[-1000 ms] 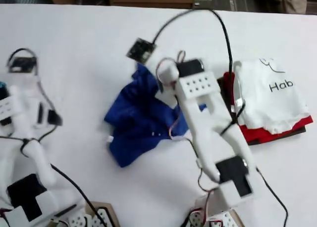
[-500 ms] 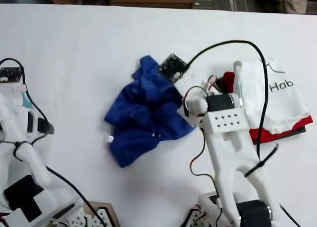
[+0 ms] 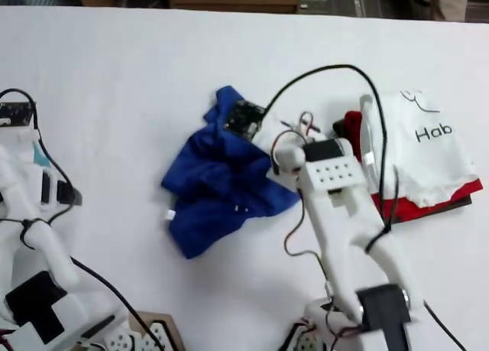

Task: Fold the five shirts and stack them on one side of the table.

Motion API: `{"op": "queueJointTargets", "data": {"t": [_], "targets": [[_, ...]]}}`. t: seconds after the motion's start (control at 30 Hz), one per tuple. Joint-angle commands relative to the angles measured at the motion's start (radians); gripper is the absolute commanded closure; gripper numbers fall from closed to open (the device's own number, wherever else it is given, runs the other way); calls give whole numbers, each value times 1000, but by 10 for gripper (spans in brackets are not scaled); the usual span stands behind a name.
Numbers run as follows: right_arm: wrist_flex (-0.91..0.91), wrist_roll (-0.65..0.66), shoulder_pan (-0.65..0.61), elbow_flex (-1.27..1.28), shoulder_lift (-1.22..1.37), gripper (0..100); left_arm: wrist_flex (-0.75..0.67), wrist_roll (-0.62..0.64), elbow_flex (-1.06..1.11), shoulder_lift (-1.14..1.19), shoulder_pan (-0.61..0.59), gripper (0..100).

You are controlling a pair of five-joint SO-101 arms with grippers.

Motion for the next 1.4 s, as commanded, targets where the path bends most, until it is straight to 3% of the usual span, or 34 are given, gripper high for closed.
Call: {"op": "queueJointTargets", "data": {"t": [0.0, 0.1, 0.37, 0.63, 0.9, 1.17, 1.37], "targets": [[28, 18, -1, -103, 53, 683, -11, -3, -4, -8, -3, 687], [79, 20, -1, -157, 58, 722, -11, -3, -4, -8, -3, 687], [208, 20, -1, -281, 38, 980, -11, -3, -4, -8, 12, 687], [334, 87, -25, -288, -101, 963, -26, -3, -4, -6, 12, 687], [314, 81, -27, -285, -102, 745, -31, -3, 1, -6, 23, 687], [165, 89, -19, -198, -93, 744, -31, -3, 1, -6, 23, 687], [131, 89, 54, -203, 58, 744, -26, -3, 1, -6, 23, 687]]}}
